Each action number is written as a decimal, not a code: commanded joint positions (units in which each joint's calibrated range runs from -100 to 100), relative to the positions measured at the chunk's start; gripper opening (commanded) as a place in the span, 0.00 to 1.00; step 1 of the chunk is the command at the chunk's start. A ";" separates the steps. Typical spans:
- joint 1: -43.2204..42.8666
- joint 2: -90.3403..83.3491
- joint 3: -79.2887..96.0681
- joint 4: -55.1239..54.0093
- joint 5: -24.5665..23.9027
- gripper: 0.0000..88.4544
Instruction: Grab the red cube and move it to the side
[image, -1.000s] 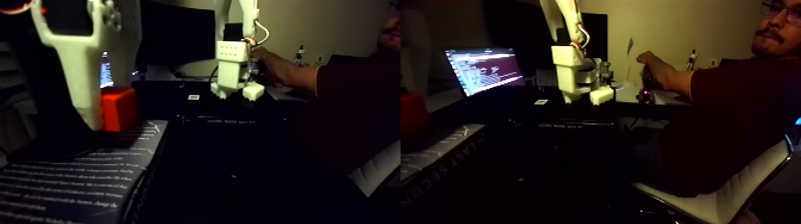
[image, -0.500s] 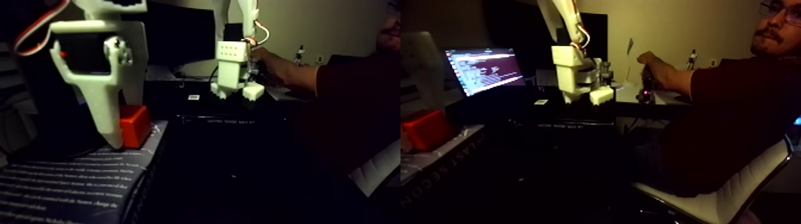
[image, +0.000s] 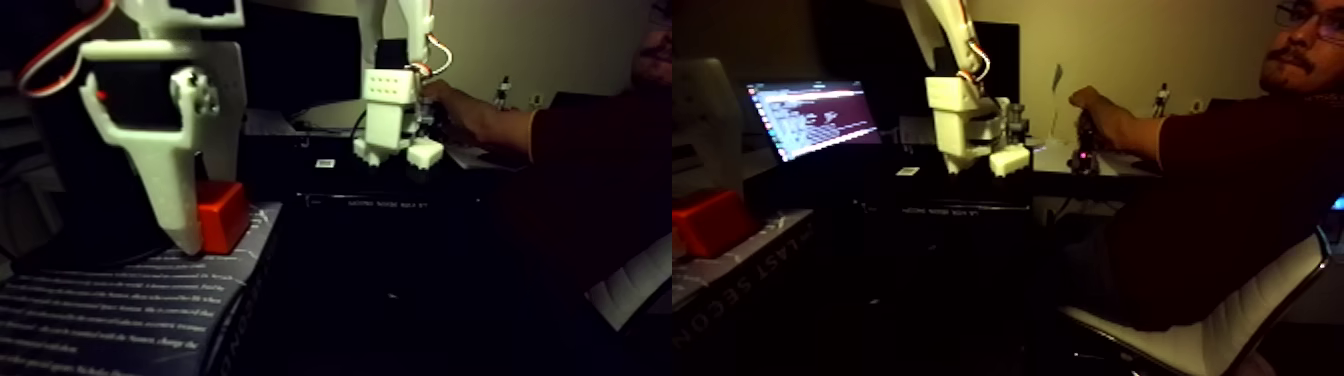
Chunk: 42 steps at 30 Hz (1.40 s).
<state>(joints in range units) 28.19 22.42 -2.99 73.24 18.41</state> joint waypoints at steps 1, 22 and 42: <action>-0.46 -0.41 -0.13 -0.35 0.23 0.14; -0.38 -0.83 -0.13 0.33 2.07 0.31; -0.79 -14.94 -0.13 14.01 7.30 0.31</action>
<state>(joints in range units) 27.80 11.91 -2.90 84.90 25.12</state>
